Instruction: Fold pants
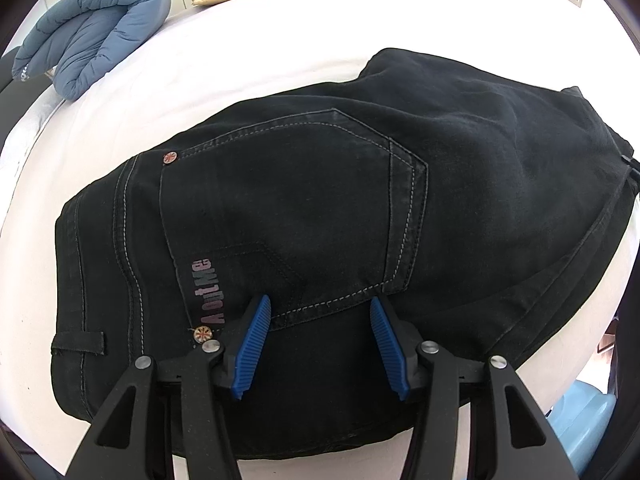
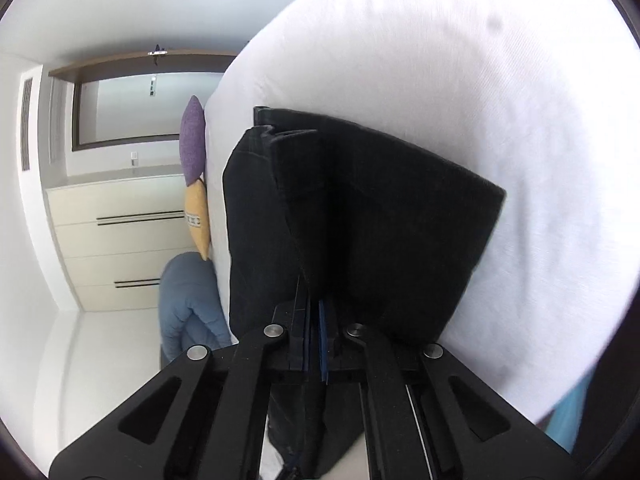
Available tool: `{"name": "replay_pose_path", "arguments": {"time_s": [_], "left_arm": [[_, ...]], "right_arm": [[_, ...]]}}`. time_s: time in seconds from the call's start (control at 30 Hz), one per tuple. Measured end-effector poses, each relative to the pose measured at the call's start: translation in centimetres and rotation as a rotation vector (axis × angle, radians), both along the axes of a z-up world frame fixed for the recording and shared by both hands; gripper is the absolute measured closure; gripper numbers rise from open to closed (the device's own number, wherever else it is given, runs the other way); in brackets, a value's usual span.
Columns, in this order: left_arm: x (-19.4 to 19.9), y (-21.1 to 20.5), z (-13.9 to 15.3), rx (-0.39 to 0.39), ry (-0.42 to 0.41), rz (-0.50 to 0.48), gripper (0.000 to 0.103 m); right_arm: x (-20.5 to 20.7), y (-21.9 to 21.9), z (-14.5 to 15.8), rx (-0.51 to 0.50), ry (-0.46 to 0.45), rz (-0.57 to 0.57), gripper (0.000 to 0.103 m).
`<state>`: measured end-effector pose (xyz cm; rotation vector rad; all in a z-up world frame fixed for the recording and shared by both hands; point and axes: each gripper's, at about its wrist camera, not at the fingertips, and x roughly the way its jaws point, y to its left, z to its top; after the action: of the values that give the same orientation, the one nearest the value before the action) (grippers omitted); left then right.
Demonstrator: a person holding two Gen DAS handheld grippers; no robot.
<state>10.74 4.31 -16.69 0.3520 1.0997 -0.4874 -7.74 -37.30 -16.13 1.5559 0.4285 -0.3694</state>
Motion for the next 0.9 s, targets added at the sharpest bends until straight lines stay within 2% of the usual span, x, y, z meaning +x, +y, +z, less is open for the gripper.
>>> {"name": "replay_pose_path", "arguments": {"time_s": [0.17,0.23,0.33,0.43,0.57,0.63,0.67,0.73,0.83,0.87,0.9], "left_arm": [[0.6,-0.3,0.2,0.015,0.016,-0.030,0.048],[0.8,-0.5,0.2,0.017,0.021,-0.037,0.047],[1.1,-0.5,0.3,0.017,0.028,-0.042,0.047],[1.2,-0.6,0.3,0.018,0.025,-0.041,0.047],[1.0,-0.6,0.3,0.012,0.020,-0.037,0.047],[0.9,-0.4,0.3,0.010,0.018,-0.037,0.047],[0.9,-0.4,0.3,0.011,0.018,-0.039,0.047],[0.8,-0.4,0.2,0.014,0.019,-0.042,0.047],[1.0,-0.4,0.1,0.018,0.025,-0.044,0.047],[1.0,-0.4,0.2,0.021,0.026,-0.042,0.047],[1.0,-0.5,0.2,0.024,0.028,-0.038,0.047]], "right_arm": [[-3.5,1.5,3.1,-0.049,0.050,-0.020,0.102],[-4.8,1.2,2.9,-0.042,0.088,-0.045,0.102],[-6.6,0.9,0.6,0.019,0.112,-0.086,0.102],[-6.9,1.5,2.0,-0.053,0.130,-0.061,0.101],[-10.4,-0.1,3.1,0.010,0.121,-0.174,0.096],[-12.7,-1.0,5.8,-0.093,0.215,-0.230,0.093],[-12.9,-1.8,7.5,-0.174,0.223,-0.205,0.093],[-11.4,-3.4,10.6,-0.288,0.197,-0.062,0.093],[-5.6,-5.0,14.2,-0.428,0.094,0.304,0.093],[-4.1,-5.2,14.7,-0.470,0.106,0.370,0.093],[-2.4,-5.6,15.1,-0.523,0.163,0.416,0.093]]}}
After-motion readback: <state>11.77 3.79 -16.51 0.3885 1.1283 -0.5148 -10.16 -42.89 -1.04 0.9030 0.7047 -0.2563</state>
